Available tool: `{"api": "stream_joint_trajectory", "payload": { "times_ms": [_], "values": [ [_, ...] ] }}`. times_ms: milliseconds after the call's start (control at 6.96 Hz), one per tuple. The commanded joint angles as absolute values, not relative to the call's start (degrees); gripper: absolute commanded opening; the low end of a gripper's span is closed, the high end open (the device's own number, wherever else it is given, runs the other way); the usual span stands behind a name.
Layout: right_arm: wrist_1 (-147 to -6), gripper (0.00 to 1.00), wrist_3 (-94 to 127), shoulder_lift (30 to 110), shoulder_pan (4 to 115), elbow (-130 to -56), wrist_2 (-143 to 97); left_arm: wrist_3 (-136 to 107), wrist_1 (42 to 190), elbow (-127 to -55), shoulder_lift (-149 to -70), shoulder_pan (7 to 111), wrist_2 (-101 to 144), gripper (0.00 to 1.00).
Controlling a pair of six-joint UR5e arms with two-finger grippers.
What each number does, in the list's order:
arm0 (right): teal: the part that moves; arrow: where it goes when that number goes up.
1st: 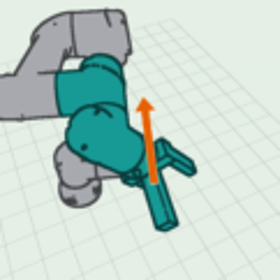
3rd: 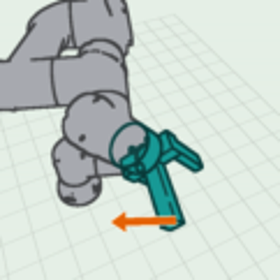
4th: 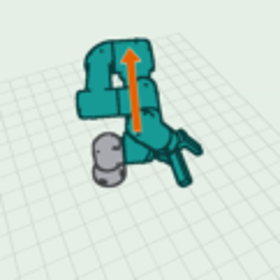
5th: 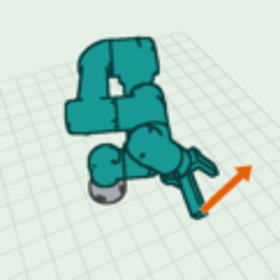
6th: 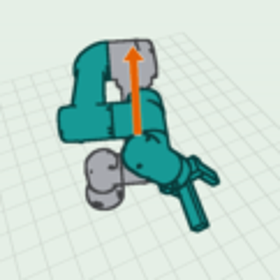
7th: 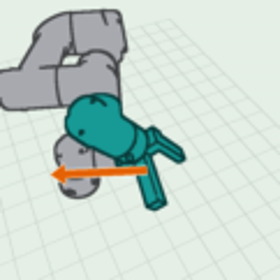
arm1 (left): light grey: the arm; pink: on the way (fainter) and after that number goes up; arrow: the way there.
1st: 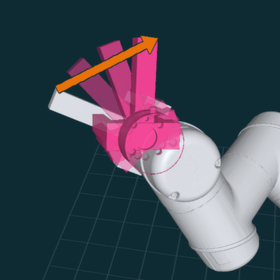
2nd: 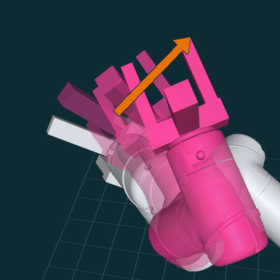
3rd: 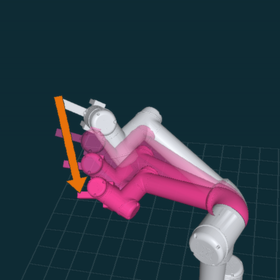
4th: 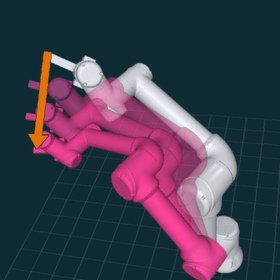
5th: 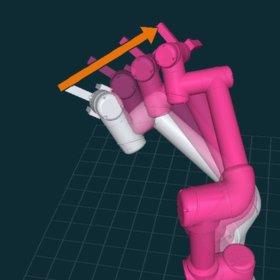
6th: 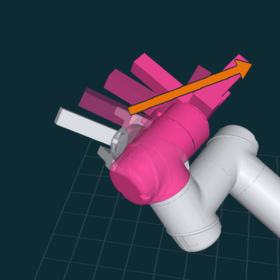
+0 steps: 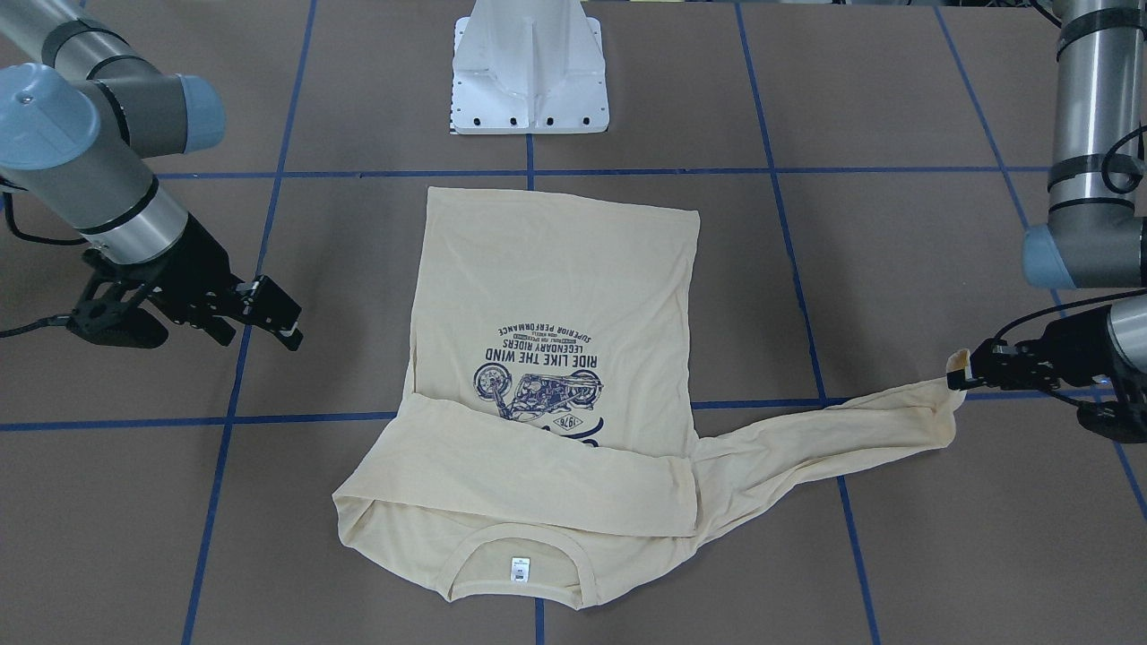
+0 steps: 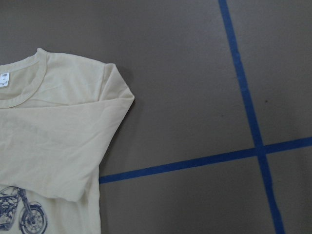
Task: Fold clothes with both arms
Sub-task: 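Carry the held sleeve across the chest toward the far shoulder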
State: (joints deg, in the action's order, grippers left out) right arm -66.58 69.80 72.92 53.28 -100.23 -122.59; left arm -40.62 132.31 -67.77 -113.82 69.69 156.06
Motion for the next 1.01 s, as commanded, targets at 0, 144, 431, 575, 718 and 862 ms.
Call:
{"api": "stream_joint_trajectory", "payload": {
  "times_ms": [0, 144, 431, 575, 718, 862],
  "values": [
    [-65.8, 1.0, 61.3, 77.5, 58.2, -99.9, -125.7, -65.9, 132.5, -77.5, -120.1, 64.0, 155.1, 0.0],
    [-65.8, 1.0, 58.0, 78.7, 59.2, -99.0, -125.7, -74.8, 132.5, -77.3, -125.9, 58.9, 148.6, 0.0],
    [-65.8, 1.0, 50.6, 80.6, 61.9, -95.3, -125.6, -86.6, 132.5, -74.3, -136.3, 52.1, 136.9, 0.0],
    [-65.8, 1.0, 48.0, 81.8, 62.9, -94.8, -125.6, -90.8, 132.9, -67.5, -144.6, 50.0, 132.1, 0.0],
    [-65.7, 1.0, 47.6, 82.3, 63.2, -94.2, -125.6, -91.7, 133.7, -62.9, -149.4, 48.3, 127.7, 0.0],
    [-65.7, 1.0, 47.5, 82.2, 63.1, -93.5, -125.5, -92.9, 137.9, -60.8, -149.9, 46.3, 122.9, 0.0]
  ]
}}
